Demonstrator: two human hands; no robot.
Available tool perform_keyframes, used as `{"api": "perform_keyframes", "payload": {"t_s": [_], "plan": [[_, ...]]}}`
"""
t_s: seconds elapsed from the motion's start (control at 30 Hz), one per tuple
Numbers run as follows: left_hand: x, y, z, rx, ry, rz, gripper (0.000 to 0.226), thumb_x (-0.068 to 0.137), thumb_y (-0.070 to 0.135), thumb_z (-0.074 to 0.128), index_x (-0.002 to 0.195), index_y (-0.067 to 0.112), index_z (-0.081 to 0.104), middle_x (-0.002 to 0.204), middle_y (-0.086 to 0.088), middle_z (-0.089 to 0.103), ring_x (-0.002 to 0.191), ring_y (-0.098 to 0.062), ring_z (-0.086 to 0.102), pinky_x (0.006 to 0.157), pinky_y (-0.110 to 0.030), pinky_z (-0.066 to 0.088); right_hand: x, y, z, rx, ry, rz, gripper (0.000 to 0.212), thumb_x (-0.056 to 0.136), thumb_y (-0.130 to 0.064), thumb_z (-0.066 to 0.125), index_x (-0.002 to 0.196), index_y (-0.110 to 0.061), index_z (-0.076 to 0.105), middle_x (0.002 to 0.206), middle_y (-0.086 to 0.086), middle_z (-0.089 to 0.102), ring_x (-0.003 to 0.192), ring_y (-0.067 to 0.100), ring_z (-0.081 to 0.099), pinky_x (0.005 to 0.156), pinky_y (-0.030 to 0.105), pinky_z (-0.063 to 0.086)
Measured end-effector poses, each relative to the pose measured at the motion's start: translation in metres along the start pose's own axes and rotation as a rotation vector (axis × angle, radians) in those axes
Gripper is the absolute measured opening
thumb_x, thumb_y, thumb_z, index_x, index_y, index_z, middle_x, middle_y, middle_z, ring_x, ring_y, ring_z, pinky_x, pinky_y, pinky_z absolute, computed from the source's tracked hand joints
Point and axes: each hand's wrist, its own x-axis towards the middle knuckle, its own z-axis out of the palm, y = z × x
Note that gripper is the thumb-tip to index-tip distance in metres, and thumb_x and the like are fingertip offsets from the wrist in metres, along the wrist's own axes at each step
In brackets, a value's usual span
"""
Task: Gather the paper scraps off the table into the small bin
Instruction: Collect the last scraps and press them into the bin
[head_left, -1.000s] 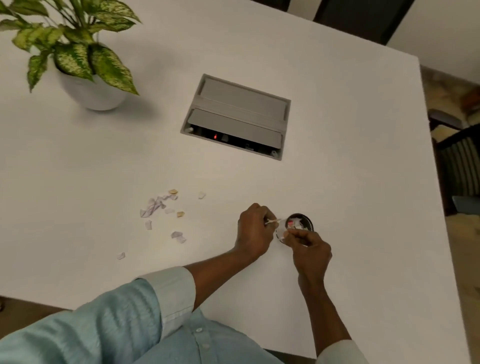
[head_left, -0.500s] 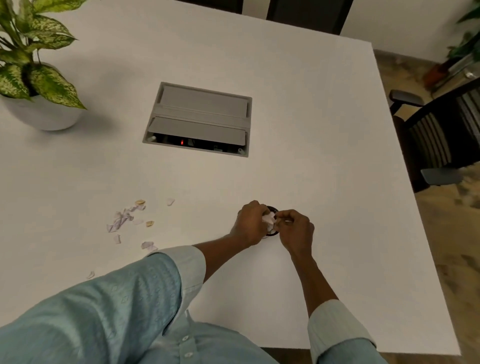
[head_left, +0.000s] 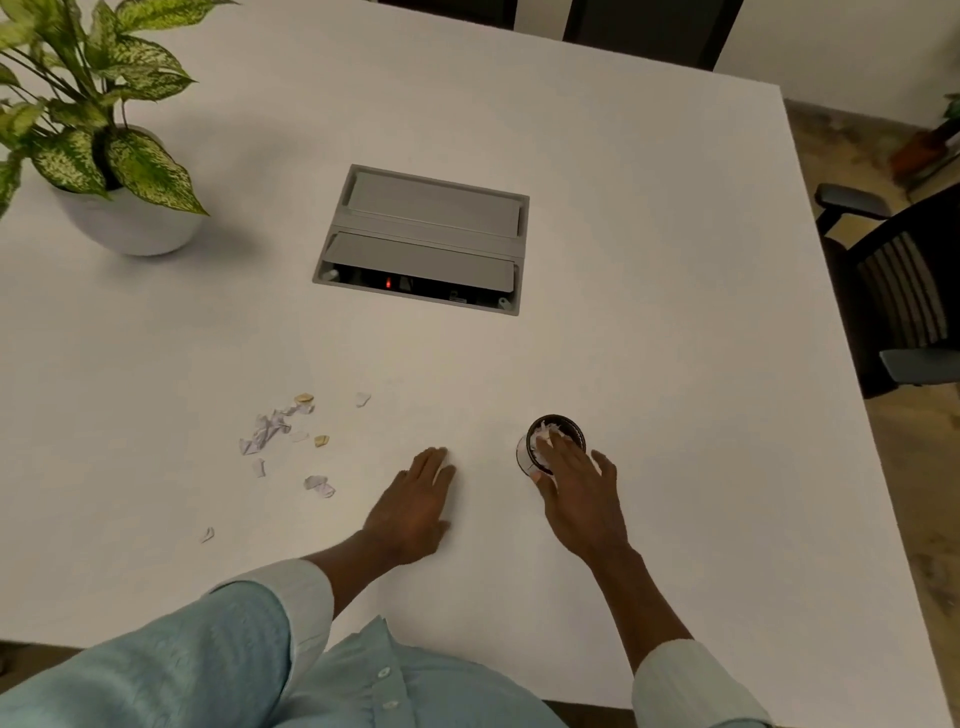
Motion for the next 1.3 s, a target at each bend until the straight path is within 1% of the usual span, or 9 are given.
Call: {"api": "perform_keyframes", "payload": {"t_s": [0.13, 0.3, 0.43, 0.57, 0.7, 0.87, 1.03, 1.1, 1.3], "plan": [[-0.024, -0.022, 0.021, 0.137, -0.107, -0.018, 0.116, 0.089, 0.039, 0.073, 0.161, 0.008, -0.013, 0.164, -0.015, -0.035, 0.154, -0.032, -0.030, 0.131, -0.046, 0.002, 0.008, 0.001, 0.008, -0.160, -0.114, 0.008, 0.055, 0.107, -0.053, 0.023, 0.158, -0.033, 0.026, 0.169, -0.007, 0.020, 0.156, 0.009, 0.017, 0.125, 0.053, 0.002], [-0.031, -0.027, 0.026, 0.099, -0.123, -0.071, 0.113, 0.094, 0.038, 0.070, 0.161, 0.012, -0.017, 0.163, -0.011, -0.039, 0.153, -0.029, -0.032, 0.131, -0.049, 0.003, 0.020, 0.002, 0.008, -0.258, -0.157, 0.001, 0.061, 0.105, -0.060, 0.019, 0.158, -0.029, 0.027, 0.167, -0.004, 0.028, 0.155, 0.011, 0.022, 0.124, 0.058, -0.002], [-0.031, -0.031, 0.028, 0.094, -0.124, -0.056, 0.114, 0.093, 0.037, 0.070, 0.161, 0.014, -0.019, 0.163, -0.008, -0.039, 0.153, -0.026, -0.033, 0.131, -0.046, 0.000, 0.026, 0.000, 0.005, -0.294, -0.168, -0.029, 0.043, 0.107, -0.047, 0.029, 0.146, -0.036, 0.044, 0.160, -0.011, 0.039, 0.150, 0.009, 0.032, 0.121, 0.064, 0.007], [-0.032, -0.042, 0.028, 0.092, -0.104, -0.026, 0.107, 0.094, 0.032, 0.069, 0.163, 0.013, -0.011, 0.166, -0.006, -0.035, 0.155, -0.024, -0.029, 0.131, -0.044, 0.004, 0.022, -0.009, -0.001, -0.159, 0.012, 0.071, 0.031, 0.106, -0.038, 0.041, 0.126, -0.031, 0.064, 0.139, -0.006, 0.064, 0.130, 0.016, 0.056, 0.120, 0.056, 0.019], [-0.044, -0.055, 0.031, 0.039, -0.054, -0.012, 0.090, 0.096, 0.030, 0.065, 0.163, 0.008, 0.008, 0.170, -0.010, -0.024, 0.159, -0.025, -0.018, 0.130, -0.040, 0.014, 0.009, -0.022, -0.007, -0.188, 0.302, 0.039, 0.017, 0.091, -0.021, 0.063, 0.104, -0.016, 0.072, 0.105, 0.005, 0.074, 0.101, 0.030, 0.064, 0.096, 0.048, 0.044], [-0.076, -0.073, 0.034, -0.047, 0.009, -0.065, 0.062, 0.098, 0.027, 0.059, 0.152, 0.006, 0.037, 0.173, -0.014, 0.001, 0.161, -0.029, 0.002, 0.120, -0.043, 0.035, -0.002, -0.065, 0.012, 0.006, 0.422, -0.189, 0.016, 0.087, -0.011, 0.073, 0.102, -0.015, 0.070, 0.110, 0.003, 0.066, 0.115, 0.026, 0.058, 0.093, 0.044, 0.053], [-0.113, -0.099, 0.028, -0.119, 0.142, -0.114, 0.033, 0.097, 0.023, 0.060, 0.127, 0.010, 0.061, 0.151, -0.009, 0.049, 0.140, -0.028, 0.046, 0.084, -0.039, 0.058, 0.007, -0.119, 0.052, 0.132, 0.146, -0.257, 0.015, 0.090, -0.022, 0.069, 0.104, -0.027, 0.068, 0.109, -0.011, 0.057, 0.104, 0.009, 0.059, 0.068, 0.031, 0.058], [-0.122, -0.112, 0.023, -0.147, 0.211, -0.176, 0.026, 0.096, 0.021, 0.060, 0.120, 0.012, 0.064, 0.138, -0.005, 0.057, 0.129, -0.025, 0.053, 0.071, -0.037, 0.057, 0.016, -0.135, 0.067, 0.149, 0.003, -0.255, 0.019, 0.091, -0.028, 0.068, 0.110, -0.027, 0.067, 0.111, -0.012, 0.057, 0.105, 0.010, 0.059, 0.071, 0.035, 0.059], [-0.123, -0.156, -0.003, -0.211, 0.301, -0.425, 0.023, 0.092, 0.014, 0.062, 0.114, 0.009, 0.064, 0.123, -0.005, 0.059, 0.118, -0.027, 0.054, 0.066, -0.041, 0.055, 0.047, -0.187, 0.105, 0.109, -0.354, -0.160, 0.060, 0.083, -0.050, 0.076, 0.134, -0.027, 0.052, 0.126, -0.003, 0.051, 0.108, 0.018, 0.063, 0.091, 0.041, 0.056]]}}
